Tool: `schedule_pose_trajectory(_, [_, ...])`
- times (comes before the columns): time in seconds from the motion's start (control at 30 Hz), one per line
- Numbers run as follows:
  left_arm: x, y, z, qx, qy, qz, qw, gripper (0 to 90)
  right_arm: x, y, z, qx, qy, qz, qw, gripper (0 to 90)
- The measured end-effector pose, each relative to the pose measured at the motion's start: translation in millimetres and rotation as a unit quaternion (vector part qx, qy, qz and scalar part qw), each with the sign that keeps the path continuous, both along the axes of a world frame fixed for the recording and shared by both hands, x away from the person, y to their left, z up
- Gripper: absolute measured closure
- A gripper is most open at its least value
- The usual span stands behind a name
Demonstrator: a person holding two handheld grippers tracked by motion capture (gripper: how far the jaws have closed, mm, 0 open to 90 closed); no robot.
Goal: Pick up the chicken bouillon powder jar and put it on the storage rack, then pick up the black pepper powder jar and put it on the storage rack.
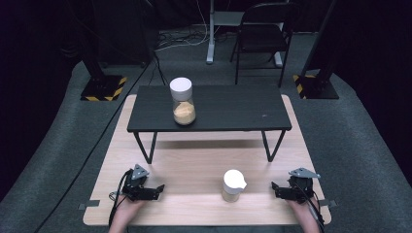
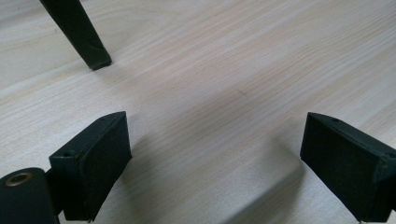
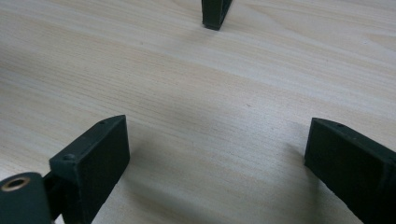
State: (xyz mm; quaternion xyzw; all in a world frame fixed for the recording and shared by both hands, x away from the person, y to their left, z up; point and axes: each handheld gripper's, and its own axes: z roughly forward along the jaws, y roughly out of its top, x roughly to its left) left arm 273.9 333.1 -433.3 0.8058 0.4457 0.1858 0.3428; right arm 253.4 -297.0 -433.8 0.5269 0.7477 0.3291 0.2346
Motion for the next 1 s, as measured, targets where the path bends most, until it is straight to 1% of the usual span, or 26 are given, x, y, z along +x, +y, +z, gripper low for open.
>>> schedule_pose_trajectory(0.2, [-0.5,1.2,-1.6,-0.003,-0.003,0.006,1.0,7.2,-0.1,0.0,0.0,0.0,0.0,0.0,1.0,5.7])
schedule_pose_trajectory(0.37, [-1.9,2.9,-3.3,-0.004,-0.007,0.004,1.0,7.0,-0.1,-0.4,0.2,0.0,0.0,0.002,1.0,6.3])
schedule_pose_trajectory(0.57, [-2.6,3.5,-4.2,-0.006,-0.009,0.006,0.9999,6.8,0.6,-0.2,3.2,0.0,0.005,-0.001,1.0,9.7])
schedule_pose_trajectory(0.67, [-2.8,3.0,-4.3,-0.006,-0.009,0.007,0.9999,6.7,-1.6,-1.6,3.7,0.005,-0.001,-0.003,1.0,9.7])
schedule_pose_trajectory(0.77, [-3.0,2.2,-4.4,-0.006,-0.009,0.009,0.9999,6.5,-5.1,-5.1,4.1,0.016,-0.011,-0.005,0.9998,9.8])
schedule_pose_trajectory(0.9, [-2.8,2.1,-4.5,-0.006,-0.009,0.009,0.9999,6.2,-8.8,-8.6,5.8,0.022,-0.019,-0.004,0.9996,9.9])
schedule_pose_trajectory(1.0, [-2.8,2.1,-4.4,-0.006,-0.009,0.009,0.9999,6.2,-12.9,-13.5,8.3,0.036,-0.028,-0.003,0.999,9.9])
